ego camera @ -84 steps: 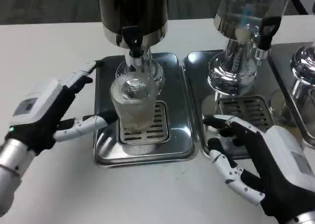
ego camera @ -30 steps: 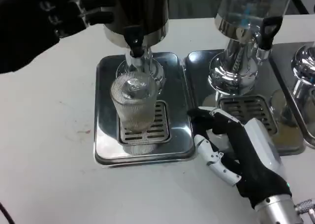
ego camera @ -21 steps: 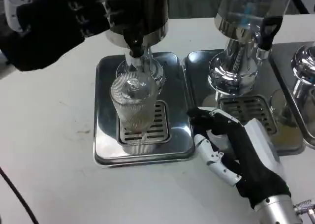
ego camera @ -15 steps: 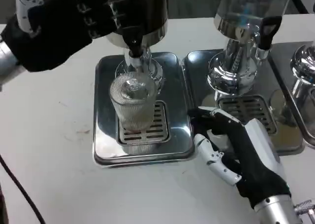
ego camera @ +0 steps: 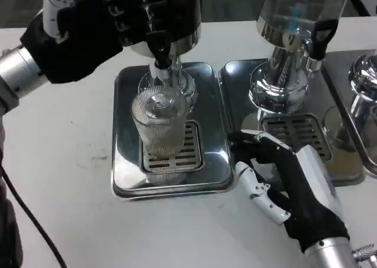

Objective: Grasp the cup under the faucet to collect the drink, then remove the cup.

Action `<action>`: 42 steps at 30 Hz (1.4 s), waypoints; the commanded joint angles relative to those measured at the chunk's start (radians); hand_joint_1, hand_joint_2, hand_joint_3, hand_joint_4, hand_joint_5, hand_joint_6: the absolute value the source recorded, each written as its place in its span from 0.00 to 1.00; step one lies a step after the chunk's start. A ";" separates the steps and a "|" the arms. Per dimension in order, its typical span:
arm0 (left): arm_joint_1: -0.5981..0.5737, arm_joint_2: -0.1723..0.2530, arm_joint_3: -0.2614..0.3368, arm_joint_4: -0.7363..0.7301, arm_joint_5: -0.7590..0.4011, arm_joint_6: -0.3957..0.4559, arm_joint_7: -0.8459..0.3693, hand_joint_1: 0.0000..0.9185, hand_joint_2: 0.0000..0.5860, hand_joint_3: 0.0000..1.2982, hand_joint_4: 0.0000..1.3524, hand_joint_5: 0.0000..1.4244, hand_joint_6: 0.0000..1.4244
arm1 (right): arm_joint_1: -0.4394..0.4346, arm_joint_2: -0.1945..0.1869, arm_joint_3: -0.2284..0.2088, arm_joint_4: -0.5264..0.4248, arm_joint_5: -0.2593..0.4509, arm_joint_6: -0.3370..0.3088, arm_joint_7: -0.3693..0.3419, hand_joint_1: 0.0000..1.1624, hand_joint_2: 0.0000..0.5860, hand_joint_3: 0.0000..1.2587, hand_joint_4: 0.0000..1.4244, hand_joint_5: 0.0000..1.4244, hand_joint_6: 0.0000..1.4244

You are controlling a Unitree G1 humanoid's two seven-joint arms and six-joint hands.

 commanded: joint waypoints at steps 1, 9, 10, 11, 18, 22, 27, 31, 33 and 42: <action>-0.027 -0.015 -0.008 0.023 0.028 -0.028 0.000 0.00 0.10 0.19 0.10 0.14 0.14 | 0.017 0.006 -0.004 -0.015 0.004 0.005 -0.014 0.29 0.76 0.30 0.28 0.27 0.24; -0.015 -0.028 -0.039 0.008 0.069 -0.089 -0.035 0.00 0.10 0.19 0.10 0.14 0.14 | 0.030 0.008 -0.009 -0.021 0.009 0.008 -0.012 0.29 0.76 0.30 0.28 0.27 0.24; -0.012 -0.028 -0.044 0.004 0.072 -0.097 -0.039 0.00 0.10 0.19 0.10 0.14 0.14 | 0.030 0.009 -0.008 -0.021 0.009 0.009 -0.012 0.29 0.76 0.30 0.28 0.27 0.24; -0.011 -0.027 -0.048 0.003 0.074 -0.101 -0.042 0.00 0.10 0.19 0.10 0.14 0.14 | 0.029 0.009 -0.008 -0.021 0.010 0.009 -0.012 0.29 0.76 0.30 0.28 0.27 0.24; 0.005 -0.017 -0.067 -0.005 0.087 -0.148 -0.046 0.00 0.09 0.20 0.12 0.14 0.14 | 0.028 0.010 -0.008 -0.019 0.014 0.011 -0.007 0.29 0.76 0.30 0.28 0.27 0.24; 0.014 -0.013 -0.069 -0.011 0.097 -0.182 -0.038 0.00 0.09 0.21 0.13 0.15 0.14 | 0.024 0.010 -0.010 -0.017 0.018 0.012 -0.004 0.29 0.76 0.30 0.28 0.27 0.24; 0.031 -0.009 -0.074 -0.027 0.112 -0.236 -0.026 0.00 0.08 0.22 0.13 0.15 0.14 | 0.022 0.007 -0.010 -0.018 0.021 0.014 0.002 0.29 0.76 0.30 0.28 0.27 0.24; 0.049 -0.009 -0.080 -0.050 0.114 -0.275 -0.023 0.00 0.08 0.22 0.13 0.15 0.14 | 0.019 0.003 -0.011 -0.021 0.024 0.016 0.007 0.29 0.76 0.30 0.28 0.27 0.24; 0.059 -0.008 -0.085 -0.061 0.114 -0.288 -0.023 0.00 0.08 0.22 0.13 0.15 0.14 | 0.017 0.002 -0.013 -0.022 0.026 0.017 0.010 0.28 0.76 0.30 0.28 0.27 0.24; 0.092 -0.007 -0.091 -0.100 0.109 -0.314 -0.013 0.00 0.08 0.22 0.13 0.15 0.15 | 0.002 -0.005 -0.018 -0.025 0.035 0.025 0.022 0.28 0.76 0.30 0.27 0.27 0.24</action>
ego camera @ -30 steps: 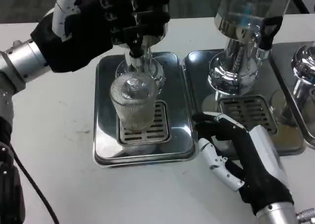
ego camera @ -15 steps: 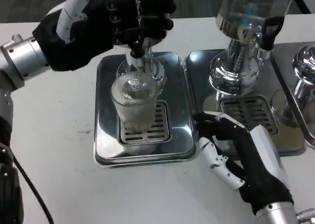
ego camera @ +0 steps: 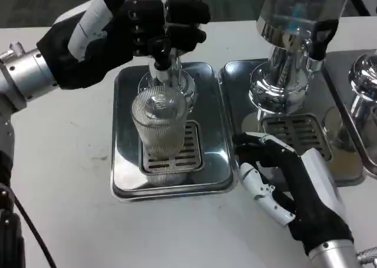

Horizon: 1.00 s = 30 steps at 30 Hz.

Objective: Grasp the cup under the faucet to collect the drink, then remove the cup.

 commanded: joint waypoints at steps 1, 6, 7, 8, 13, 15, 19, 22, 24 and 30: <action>0.032 0.009 -0.012 -0.022 0.016 -0.019 -0.004 0.00 0.08 0.22 0.13 0.15 0.15 | -0.010 -0.004 -0.005 -0.017 0.011 0.013 0.012 0.28 0.76 0.30 0.27 0.27 0.24; 0.046 0.008 -0.013 -0.044 0.017 -0.048 0.007 0.00 0.08 0.22 0.13 0.15 0.15 | -0.019 -0.005 -0.009 -0.017 0.019 0.016 0.015 0.28 0.76 0.30 0.27 0.26 0.24; 0.048 0.009 -0.015 -0.047 0.018 -0.055 0.009 0.00 0.08 0.22 0.13 0.15 0.15 | -0.022 -0.005 -0.010 -0.017 0.021 0.017 0.016 0.28 0.76 0.30 0.27 0.26 0.24; 0.051 0.009 -0.017 -0.053 0.021 -0.066 0.012 0.00 0.08 0.22 0.13 0.15 0.15 | -0.025 -0.005 -0.011 -0.018 0.023 0.019 0.017 0.28 0.77 0.30 0.27 0.26 0.24; 0.065 0.010 -0.032 -0.076 0.037 -0.124 0.029 0.00 0.08 0.21 0.13 0.15 0.15 | -0.034 -0.006 -0.016 -0.019 0.032 0.027 0.023 0.27 0.77 0.30 0.26 0.26 0.23; 0.070 0.011 -0.036 -0.082 0.043 -0.143 0.034 0.00 0.08 0.21 0.13 0.15 0.15 | -0.036 -0.006 -0.019 -0.020 0.035 0.029 0.025 0.27 0.77 0.30 0.26 0.26 0.23; 0.080 0.013 -0.046 -0.092 0.053 -0.176 0.043 0.00 0.08 0.21 0.13 0.15 0.15 | -0.040 -0.006 -0.025 -0.021 0.041 0.032 0.028 0.26 0.76 0.29 0.25 0.24 0.23; 0.088 0.016 -0.054 -0.098 0.060 -0.196 0.051 0.00 0.08 0.21 0.12 0.14 0.15 | -0.045 -0.006 -0.029 -0.021 0.045 0.033 0.031 0.26 0.76 0.29 0.24 0.24 0.23; 0.093 0.019 -0.058 -0.102 0.065 -0.211 0.058 0.00 0.08 0.21 0.12 0.14 0.15 | -0.052 -0.005 -0.030 -0.020 0.049 0.034 0.033 0.26 0.76 0.28 0.24 0.24 0.23; 0.113 0.029 -0.069 -0.116 0.068 -0.241 0.070 0.00 0.08 0.21 0.12 0.14 0.15 | -0.078 0.001 -0.034 -0.012 0.079 0.038 0.044 0.25 0.76 0.23 0.20 0.22 0.21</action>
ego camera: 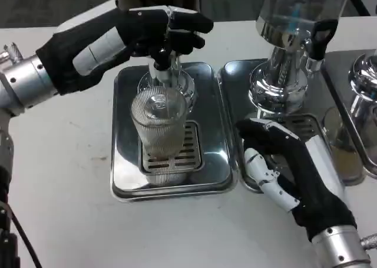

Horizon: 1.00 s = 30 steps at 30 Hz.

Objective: Grasp the cup under the faucet to collect the drink, then remove the cup.

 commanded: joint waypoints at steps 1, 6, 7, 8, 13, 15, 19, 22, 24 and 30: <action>0.034 0.019 -0.021 -0.015 0.024 -0.025 -0.006 0.00 0.08 0.21 0.12 0.14 0.15 | -0.029 0.009 -0.009 0.000 0.033 0.013 0.013 0.25 0.74 0.23 0.20 0.21 0.21; 0.048 0.029 -0.033 -0.026 0.034 -0.059 0.015 0.00 0.08 0.21 0.12 0.13 0.15 | -0.052 0.011 -0.010 0.007 0.058 0.029 0.032 0.25 0.72 0.20 0.17 0.20 0.20; 0.050 0.030 -0.035 -0.030 0.035 -0.063 0.018 0.00 0.08 0.21 0.12 0.13 0.15 | -0.056 0.011 -0.010 0.007 0.062 0.033 0.036 0.25 0.72 0.20 0.17 0.19 0.20; 0.053 0.031 -0.037 -0.034 0.036 -0.068 0.021 0.00 0.08 0.21 0.12 0.13 0.15 | -0.060 0.011 -0.010 0.008 0.064 0.037 0.040 0.26 0.72 0.20 0.17 0.19 0.19; 0.066 0.034 -0.043 -0.050 0.037 -0.077 0.033 0.00 0.08 0.20 0.12 0.13 0.15 | -0.071 0.010 -0.009 0.004 0.074 0.051 0.051 0.25 0.70 0.18 0.16 0.18 0.19; 0.069 0.036 -0.045 -0.054 0.042 -0.084 0.040 0.00 0.08 0.20 0.12 0.13 0.15 | -0.077 0.012 -0.011 0.004 0.082 0.058 0.058 0.25 0.70 0.17 0.14 0.16 0.18; 0.073 0.040 -0.050 -0.058 0.050 -0.100 0.052 0.00 0.08 0.20 0.11 0.13 0.15 | -0.097 0.015 -0.013 0.011 0.111 0.074 0.077 0.26 0.65 0.14 0.11 0.14 0.15; 0.075 0.042 -0.055 -0.062 0.054 -0.107 0.059 0.00 0.08 0.20 0.11 0.13 0.15 | -0.112 0.013 -0.011 0.017 0.128 0.082 0.093 0.27 0.58 0.10 0.07 0.11 0.12; 0.077 0.045 -0.059 -0.063 0.060 -0.117 0.066 0.00 0.08 0.20 0.11 0.13 0.15 | -0.127 0.011 -0.009 0.023 0.137 0.088 0.107 0.30 0.53 0.06 0.04 0.08 0.10; 0.078 0.051 -0.072 -0.061 0.067 -0.134 0.082 0.00 0.08 0.20 0.11 0.13 0.15 | -0.156 0.000 -0.001 0.032 0.151 0.113 0.152 0.34 0.47 0.01 0.01 0.04 0.06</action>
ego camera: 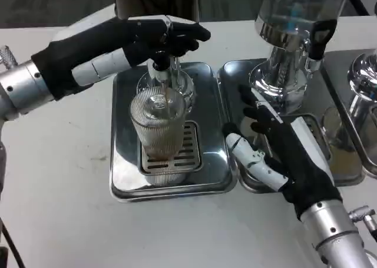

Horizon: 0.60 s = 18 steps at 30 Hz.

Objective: Grasp the cup under the faucet to collect the drink, then remove the cup.

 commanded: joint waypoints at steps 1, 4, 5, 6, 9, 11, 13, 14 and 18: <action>0.026 0.014 -0.024 -0.003 0.031 -0.023 -0.001 0.00 0.08 0.20 0.11 0.13 0.15 | -0.029 -0.008 0.002 0.010 0.022 0.025 0.037 0.35 0.46 0.00 0.00 0.02 0.06; 0.027 0.017 -0.030 -0.003 0.033 -0.030 0.005 0.00 0.08 0.20 0.11 0.12 0.14 | -0.040 -0.016 0.008 0.014 0.017 0.033 0.047 0.40 0.42 0.00 0.00 0.00 0.04; 0.027 0.018 -0.032 -0.002 0.034 -0.032 0.007 0.00 0.08 0.20 0.11 0.12 0.14 | -0.045 -0.019 0.010 0.016 0.014 0.036 0.052 0.42 0.41 0.00 0.00 0.00 0.03; 0.027 0.018 -0.033 -0.002 0.035 -0.033 0.009 0.00 0.08 0.19 0.11 0.12 0.14 | -0.052 -0.022 0.013 0.019 0.016 0.039 0.060 0.43 0.42 0.00 0.00 0.00 0.03; 0.028 0.020 -0.036 -0.002 0.035 -0.033 0.012 0.00 0.08 0.19 0.11 0.12 0.14 | -0.071 -0.032 0.021 0.029 0.021 0.048 0.086 0.45 0.39 0.00 0.00 0.00 0.01; 0.029 0.020 -0.036 -0.004 0.035 -0.033 0.013 0.00 0.08 0.19 0.11 0.12 0.14 | -0.081 -0.036 0.023 0.034 0.023 0.054 0.100 0.45 0.39 0.00 0.00 0.00 0.00; 0.030 0.021 -0.036 -0.004 0.035 -0.035 0.013 0.00 0.08 0.19 0.11 0.12 0.14 | -0.091 -0.036 0.022 0.041 0.030 0.058 0.112 0.46 0.39 0.00 0.00 0.00 0.00; 0.031 0.021 -0.036 -0.006 0.034 -0.035 0.013 0.00 0.08 0.19 0.11 0.12 0.14 | -0.097 -0.038 0.022 0.046 0.033 0.061 0.118 0.46 0.39 0.00 0.00 0.00 0.00; 0.038 0.022 -0.038 -0.017 0.035 -0.040 0.016 0.00 0.08 0.19 0.11 0.12 0.14 | -0.114 -0.040 0.023 0.056 0.039 0.070 0.135 0.46 0.38 0.00 0.00 0.00 0.00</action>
